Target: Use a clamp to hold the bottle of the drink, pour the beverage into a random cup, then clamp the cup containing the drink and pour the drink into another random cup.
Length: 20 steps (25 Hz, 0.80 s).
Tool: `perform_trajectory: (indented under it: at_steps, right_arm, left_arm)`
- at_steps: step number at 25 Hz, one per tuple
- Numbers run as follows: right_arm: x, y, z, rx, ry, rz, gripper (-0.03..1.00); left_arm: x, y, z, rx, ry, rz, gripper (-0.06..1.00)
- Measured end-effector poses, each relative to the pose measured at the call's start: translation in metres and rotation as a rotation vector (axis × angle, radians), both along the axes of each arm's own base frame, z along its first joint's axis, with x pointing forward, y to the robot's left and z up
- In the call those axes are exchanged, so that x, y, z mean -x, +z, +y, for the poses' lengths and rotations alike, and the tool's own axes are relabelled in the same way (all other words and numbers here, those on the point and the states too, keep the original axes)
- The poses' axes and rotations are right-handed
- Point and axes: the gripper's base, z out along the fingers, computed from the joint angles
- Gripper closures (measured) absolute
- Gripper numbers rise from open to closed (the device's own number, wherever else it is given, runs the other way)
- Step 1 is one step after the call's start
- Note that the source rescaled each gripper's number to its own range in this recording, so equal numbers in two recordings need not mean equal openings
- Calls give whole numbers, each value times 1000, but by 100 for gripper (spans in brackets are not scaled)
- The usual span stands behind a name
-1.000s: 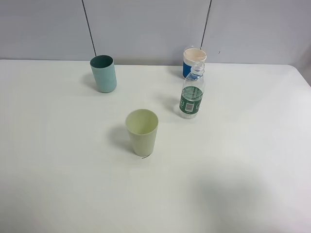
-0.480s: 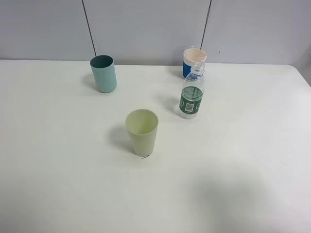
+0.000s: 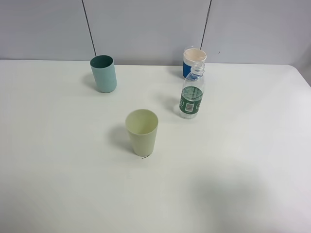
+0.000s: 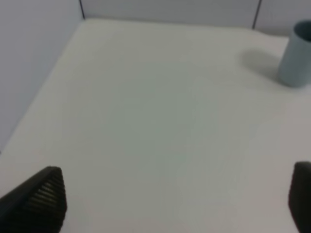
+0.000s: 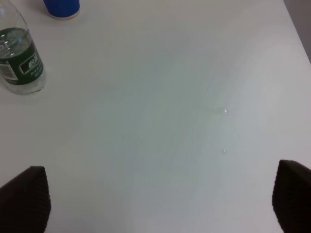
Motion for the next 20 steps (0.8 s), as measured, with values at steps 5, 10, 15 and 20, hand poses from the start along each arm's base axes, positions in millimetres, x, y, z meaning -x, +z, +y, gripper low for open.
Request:
perform_trajectory:
  at_steps: [5, 10, 15, 20]
  right_arm:
    - [0, 0, 0, 0, 0, 0, 15]
    - [0, 0, 0, 0, 0, 0, 15]
    - [0, 0, 0, 0, 0, 0, 15]
    - [0, 0, 0, 0, 0, 0, 15]
  left_arm:
    - [-10, -19, -3, 32, -26, 60, 16]
    - [-11, -24, -3, 36, -26, 91, 16]
    - [-11, -25, -3, 34, -28, 95, 16]
    - [-12, -25, -3, 28, -78, 97, 16]
